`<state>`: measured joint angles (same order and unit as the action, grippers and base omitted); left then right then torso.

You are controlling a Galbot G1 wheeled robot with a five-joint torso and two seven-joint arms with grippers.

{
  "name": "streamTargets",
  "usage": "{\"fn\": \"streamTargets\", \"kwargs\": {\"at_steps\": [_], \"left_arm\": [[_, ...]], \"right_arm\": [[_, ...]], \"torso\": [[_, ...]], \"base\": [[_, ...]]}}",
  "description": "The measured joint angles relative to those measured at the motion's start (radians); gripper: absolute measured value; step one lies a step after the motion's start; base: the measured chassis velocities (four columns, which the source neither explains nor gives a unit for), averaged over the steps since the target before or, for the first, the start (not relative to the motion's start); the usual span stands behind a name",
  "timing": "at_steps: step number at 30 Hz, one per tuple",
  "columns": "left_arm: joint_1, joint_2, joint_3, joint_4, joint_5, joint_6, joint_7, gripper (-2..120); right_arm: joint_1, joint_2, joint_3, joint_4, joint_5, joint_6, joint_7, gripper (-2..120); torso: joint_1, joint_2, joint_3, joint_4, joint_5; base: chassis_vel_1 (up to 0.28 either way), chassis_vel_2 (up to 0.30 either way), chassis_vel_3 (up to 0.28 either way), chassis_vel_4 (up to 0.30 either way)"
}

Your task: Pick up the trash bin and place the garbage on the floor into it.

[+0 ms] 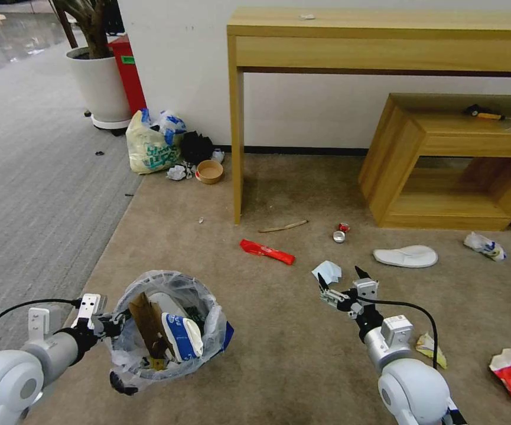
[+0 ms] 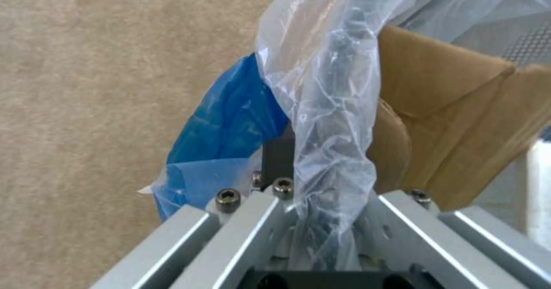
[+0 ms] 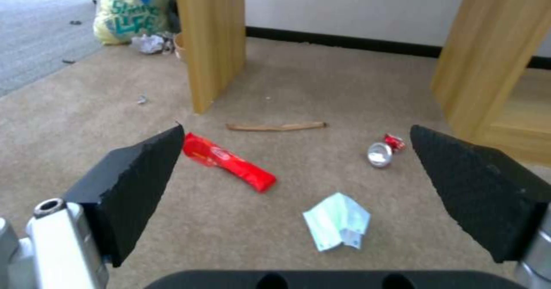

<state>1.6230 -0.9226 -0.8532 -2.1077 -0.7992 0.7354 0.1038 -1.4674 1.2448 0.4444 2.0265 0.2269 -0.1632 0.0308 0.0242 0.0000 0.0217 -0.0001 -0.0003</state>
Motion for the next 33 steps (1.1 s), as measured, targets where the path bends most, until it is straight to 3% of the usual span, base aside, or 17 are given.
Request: {"fn": "streamTargets", "kwargs": {"at_steps": [14,33], "left_arm": [[-0.003,-0.006,0.003,0.003,0.004,0.0,0.006,0],[0.0,-0.007,0.002,-0.001,0.009,0.0,0.011,0]], "right_arm": [[0.025,0.02,0.003,-0.03,0.038,-0.03,0.057,100],[0.03,0.029,-0.001,-0.043,0.019,-0.026,0.057,100]], "torso": [[0.0,0.0,0.0,-0.0001,0.0],[0.0,0.0,0.0,0.0,-0.0001]], "base": [[-0.108,-0.115,0.117,0.102],[-0.01,0.013,0.009,-0.016]]}}
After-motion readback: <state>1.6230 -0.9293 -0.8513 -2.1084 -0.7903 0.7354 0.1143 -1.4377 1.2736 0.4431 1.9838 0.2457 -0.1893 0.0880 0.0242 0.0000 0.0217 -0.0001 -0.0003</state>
